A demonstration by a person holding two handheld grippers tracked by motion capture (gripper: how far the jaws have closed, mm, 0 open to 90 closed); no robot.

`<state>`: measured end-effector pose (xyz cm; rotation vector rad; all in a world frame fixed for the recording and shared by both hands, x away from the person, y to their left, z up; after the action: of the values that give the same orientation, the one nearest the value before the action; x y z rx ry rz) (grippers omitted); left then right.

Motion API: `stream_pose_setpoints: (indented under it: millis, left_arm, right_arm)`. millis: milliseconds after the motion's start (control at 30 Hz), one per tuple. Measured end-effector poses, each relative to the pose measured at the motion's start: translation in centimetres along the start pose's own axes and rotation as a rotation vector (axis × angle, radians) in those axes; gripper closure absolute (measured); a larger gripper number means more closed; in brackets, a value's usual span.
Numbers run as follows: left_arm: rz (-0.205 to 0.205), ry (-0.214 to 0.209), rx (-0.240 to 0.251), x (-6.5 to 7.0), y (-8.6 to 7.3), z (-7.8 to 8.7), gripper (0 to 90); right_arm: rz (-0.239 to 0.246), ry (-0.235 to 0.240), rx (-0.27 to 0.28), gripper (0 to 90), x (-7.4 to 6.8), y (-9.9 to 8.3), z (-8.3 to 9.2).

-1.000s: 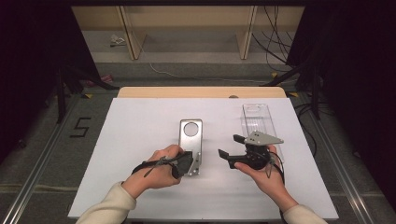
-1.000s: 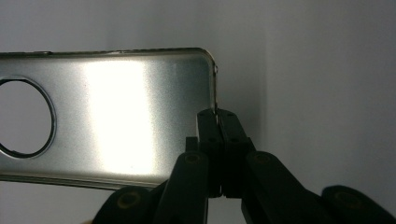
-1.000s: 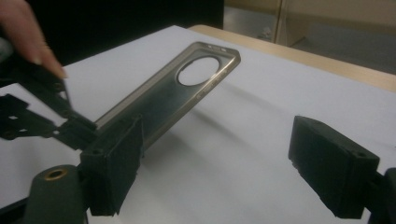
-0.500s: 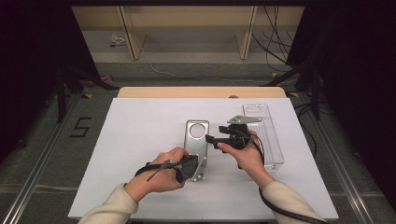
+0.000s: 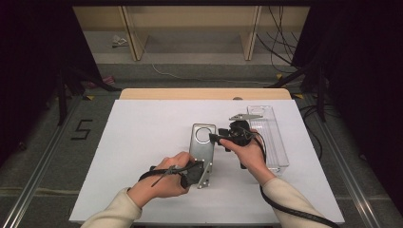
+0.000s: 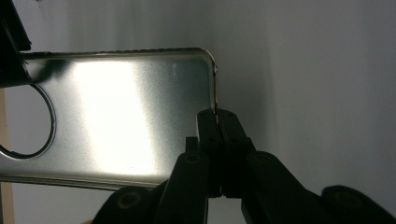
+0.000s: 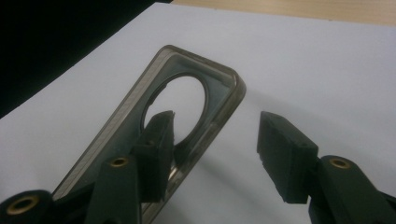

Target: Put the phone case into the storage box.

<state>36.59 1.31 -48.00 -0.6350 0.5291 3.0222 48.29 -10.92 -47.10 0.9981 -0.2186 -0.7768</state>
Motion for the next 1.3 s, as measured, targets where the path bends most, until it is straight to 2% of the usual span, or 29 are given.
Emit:
stream_pose_setpoints:
  millis: [100,167,300,433,500,533,800,900,967,1067,1167,1300]
  left_arm:
    - [-0.007,-0.003,0.003,0.2,0.2,0.0,88.8]
    - [-0.017,-0.004,0.001,0.3,0.3,0.0,88.8]
    - [-0.014,-0.004,0.001,0.4,0.3,-0.1,88.8]
    - [-0.024,-0.008,-0.006,0.5,0.2,-0.5,88.8]
    - [-0.012,-0.017,-0.01,0.7,0.1,-0.7,88.8]
    - [-0.022,-0.011,-0.012,0.6,0.1,-0.8,88.8]
    - [-0.001,-0.02,-0.019,0.7,-0.3,-1.7,88.7]
    - [-0.005,-0.02,-0.017,0.5,-0.4,-1.9,88.7]
    - [0.01,-0.022,-0.012,0.6,-0.4,-2.0,88.6]
    - [0.011,-0.015,-0.006,0.4,-0.4,-2.2,88.5]
    - [0.015,0.006,-0.008,0.3,-0.5,-2.4,88.2]
    - [0.026,0.009,0.002,0.1,-0.5,-2.3,87.2]
  right_arm:
    - [-0.008,0.009,-0.003,54.6,0.0,0.0,0.0]
    - [-0.023,0.014,-0.003,60.1,-0.1,0.2,0.0]
    - [-0.041,0.019,-0.006,65.6,-0.2,0.2,0.0]
    - [-0.041,0.023,-0.005,67.3,-0.3,0.3,0.1]
    - [-0.042,0.027,-0.008,69.4,-0.5,0.4,0.4]
    - [-0.045,0.028,-0.004,70.2,-0.6,0.5,0.4]
    - [-0.06,0.038,0.016,74.7,-1.3,1.0,0.8]
    - [-0.073,0.047,0.033,77.2,-1.7,1.2,1.0]
    - [-0.084,0.055,0.047,78.5,-1.9,1.4,1.1]
    - [-0.099,0.066,0.068,80.4,-2.3,1.7,1.3]
    - [-0.094,0.08,0.083,81.6,-2.7,2.0,1.5]
    - [-0.095,0.088,0.117,82.2,-3.2,2.5,1.9]
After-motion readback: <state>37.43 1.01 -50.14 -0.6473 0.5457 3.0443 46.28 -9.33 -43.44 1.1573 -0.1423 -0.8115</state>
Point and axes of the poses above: each handheld gripper's, and its own axes: z roughly backward along the jaws, y roughly out of its top, x roughly to its right, the point moved 7 cm from there along -z, roughly forward along the jaws, and after that the axes turned 9 degrees about z, right-handed, at the moved point
